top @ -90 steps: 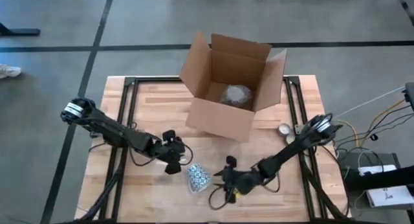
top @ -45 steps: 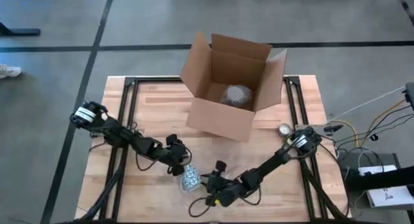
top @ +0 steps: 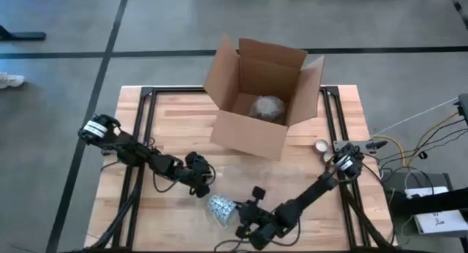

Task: Wrap mug
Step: Wrap the blue patterned mug with the bubble wrap

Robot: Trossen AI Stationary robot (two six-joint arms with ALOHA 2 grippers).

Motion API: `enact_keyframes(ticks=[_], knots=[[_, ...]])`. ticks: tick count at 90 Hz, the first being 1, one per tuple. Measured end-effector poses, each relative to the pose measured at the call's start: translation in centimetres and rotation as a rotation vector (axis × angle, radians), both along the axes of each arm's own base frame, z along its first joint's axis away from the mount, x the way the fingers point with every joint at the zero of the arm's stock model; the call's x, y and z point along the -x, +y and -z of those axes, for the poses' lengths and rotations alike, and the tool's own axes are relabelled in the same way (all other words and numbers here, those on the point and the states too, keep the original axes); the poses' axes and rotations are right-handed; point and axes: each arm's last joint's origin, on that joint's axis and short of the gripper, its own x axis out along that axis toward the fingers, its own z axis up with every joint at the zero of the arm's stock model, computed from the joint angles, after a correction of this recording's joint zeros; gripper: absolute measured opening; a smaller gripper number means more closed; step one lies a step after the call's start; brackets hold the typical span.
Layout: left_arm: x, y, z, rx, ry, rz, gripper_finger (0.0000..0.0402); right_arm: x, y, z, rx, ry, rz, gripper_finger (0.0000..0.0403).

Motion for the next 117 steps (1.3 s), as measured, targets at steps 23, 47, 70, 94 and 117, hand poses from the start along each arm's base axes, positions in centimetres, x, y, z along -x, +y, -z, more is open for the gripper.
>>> enact_keyframes(ticks=[23,47,70,94,117], knots=[[0.2,0.1,-0.4,0.085,-0.026,-0.121,0.0074,3.1,0.2,0.2,-0.056,-0.120,0.253,0.0001],[-0.1,0.3,-0.5,0.132,-0.154,-0.334,0.0073,4.1,0.2,1.1,-0.090,-0.138,0.312,0.0001],[0.2,0.5,-0.5,0.160,-0.122,-0.384,0.0073,4.0,-1.8,2.5,-0.083,-0.084,0.415,0.0000],[0.9,-0.9,-1.6,0.209,-0.153,-0.344,0.0057,2.5,-2.3,4.6,-0.167,-0.086,0.456,0.0011],[1.5,-0.6,-1.8,0.135,-0.087,-0.296,0.0054,2.7,-1.7,3.6,-0.275,0.089,0.407,0.0106]])
